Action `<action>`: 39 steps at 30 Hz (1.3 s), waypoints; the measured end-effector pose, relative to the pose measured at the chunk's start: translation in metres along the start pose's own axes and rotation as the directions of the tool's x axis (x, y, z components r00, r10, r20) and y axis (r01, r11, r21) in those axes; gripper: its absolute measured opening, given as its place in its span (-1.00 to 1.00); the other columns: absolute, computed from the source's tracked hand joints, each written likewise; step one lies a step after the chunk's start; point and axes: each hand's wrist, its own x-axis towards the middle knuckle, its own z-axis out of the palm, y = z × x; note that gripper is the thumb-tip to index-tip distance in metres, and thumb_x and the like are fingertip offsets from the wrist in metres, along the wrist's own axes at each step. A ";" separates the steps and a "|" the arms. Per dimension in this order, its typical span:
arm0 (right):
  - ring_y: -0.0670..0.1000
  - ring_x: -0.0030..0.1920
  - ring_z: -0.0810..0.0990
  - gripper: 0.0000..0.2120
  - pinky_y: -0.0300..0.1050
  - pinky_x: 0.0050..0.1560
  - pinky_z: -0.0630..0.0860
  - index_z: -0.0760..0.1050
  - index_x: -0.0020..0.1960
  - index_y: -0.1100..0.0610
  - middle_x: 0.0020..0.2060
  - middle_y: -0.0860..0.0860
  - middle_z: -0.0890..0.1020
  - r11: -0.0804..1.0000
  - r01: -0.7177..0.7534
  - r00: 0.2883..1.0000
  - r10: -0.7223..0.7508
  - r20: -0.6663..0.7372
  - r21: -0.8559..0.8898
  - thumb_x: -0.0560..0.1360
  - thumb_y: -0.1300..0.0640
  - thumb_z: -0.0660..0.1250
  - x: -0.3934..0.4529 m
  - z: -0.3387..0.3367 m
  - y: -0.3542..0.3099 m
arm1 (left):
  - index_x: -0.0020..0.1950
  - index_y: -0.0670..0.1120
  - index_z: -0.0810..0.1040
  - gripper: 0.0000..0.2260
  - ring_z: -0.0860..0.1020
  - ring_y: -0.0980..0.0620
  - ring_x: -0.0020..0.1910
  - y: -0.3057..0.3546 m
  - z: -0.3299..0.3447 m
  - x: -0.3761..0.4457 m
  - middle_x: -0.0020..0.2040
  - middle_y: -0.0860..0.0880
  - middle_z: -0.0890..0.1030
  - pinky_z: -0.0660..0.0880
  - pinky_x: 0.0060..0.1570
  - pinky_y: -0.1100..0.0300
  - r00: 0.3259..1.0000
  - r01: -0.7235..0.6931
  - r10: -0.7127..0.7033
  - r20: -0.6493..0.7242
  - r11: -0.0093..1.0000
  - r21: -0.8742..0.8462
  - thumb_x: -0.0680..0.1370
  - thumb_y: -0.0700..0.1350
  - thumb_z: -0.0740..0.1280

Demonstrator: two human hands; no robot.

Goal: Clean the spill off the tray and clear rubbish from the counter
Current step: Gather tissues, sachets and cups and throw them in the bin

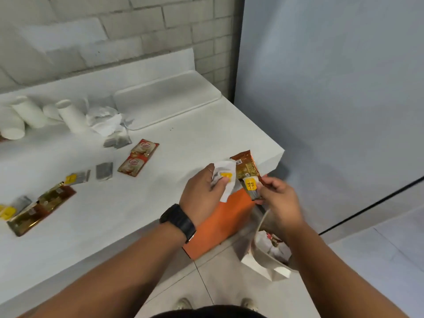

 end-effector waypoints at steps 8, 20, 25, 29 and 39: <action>0.06 -0.28 0.63 -0.82 0.06 -0.10 0.65 0.57 -0.29 -0.04 -0.35 -0.04 0.63 0.906 -0.322 0.923 0.234 -0.307 -0.277 0.46 0.14 0.42 -0.025 -0.123 0.090 | 0.20 -0.05 0.49 -0.67 0.56 0.03 0.15 0.008 0.108 -0.013 0.17 0.00 0.61 0.48 0.18 0.14 0.966 0.087 -0.096 0.242 0.995 0.046 0.53 0.10 0.23; 0.17 0.29 0.49 -0.55 -0.04 0.31 0.35 0.37 0.40 0.14 0.30 0.11 0.54 0.684 -0.526 0.850 0.397 -0.347 -0.506 0.59 -0.06 0.18 0.014 -0.178 0.205 | 0.40 -0.12 0.37 -0.59 0.49 -0.14 0.24 -0.028 0.200 -0.018 0.28 -0.16 0.53 0.39 0.15 0.17 0.871 0.184 -0.295 0.392 0.937 0.297 0.58 -0.01 0.25; 0.07 0.16 0.54 -0.65 -0.23 0.02 0.32 0.49 0.29 0.11 0.18 0.04 0.59 0.676 -0.514 0.855 0.458 -0.245 -0.528 0.58 -0.03 0.22 -0.015 -0.191 0.226 | 0.41 -0.15 0.36 -0.58 0.48 -0.16 0.25 -0.040 0.246 -0.010 0.28 -0.17 0.53 0.40 0.16 0.14 0.805 0.177 -0.332 0.492 0.926 0.334 0.58 -0.05 0.26; -0.01 -0.02 0.55 -0.71 -0.20 -0.11 0.35 0.50 0.25 0.04 -0.01 -0.07 0.58 0.687 -0.584 0.811 0.518 -0.273 -0.431 0.56 -0.01 0.26 -0.024 -0.202 0.233 | 0.47 -0.10 0.28 -0.54 0.42 -0.12 0.33 -0.046 0.288 0.005 0.39 -0.15 0.44 0.33 0.21 0.19 0.756 0.195 -0.380 0.533 0.908 0.371 0.59 -0.03 0.22; 0.03 0.07 0.60 -0.74 -0.13 0.08 0.46 0.53 0.20 0.01 0.04 -0.01 0.64 0.712 -0.571 0.820 0.523 -0.233 -0.409 0.54 -0.02 0.29 -0.034 -0.213 0.242 | 0.55 -0.01 0.09 -0.32 0.29 0.04 0.43 -0.085 0.310 0.006 0.43 0.03 0.32 0.24 0.39 0.19 0.584 0.380 -0.491 0.646 0.869 0.316 0.52 -0.16 0.36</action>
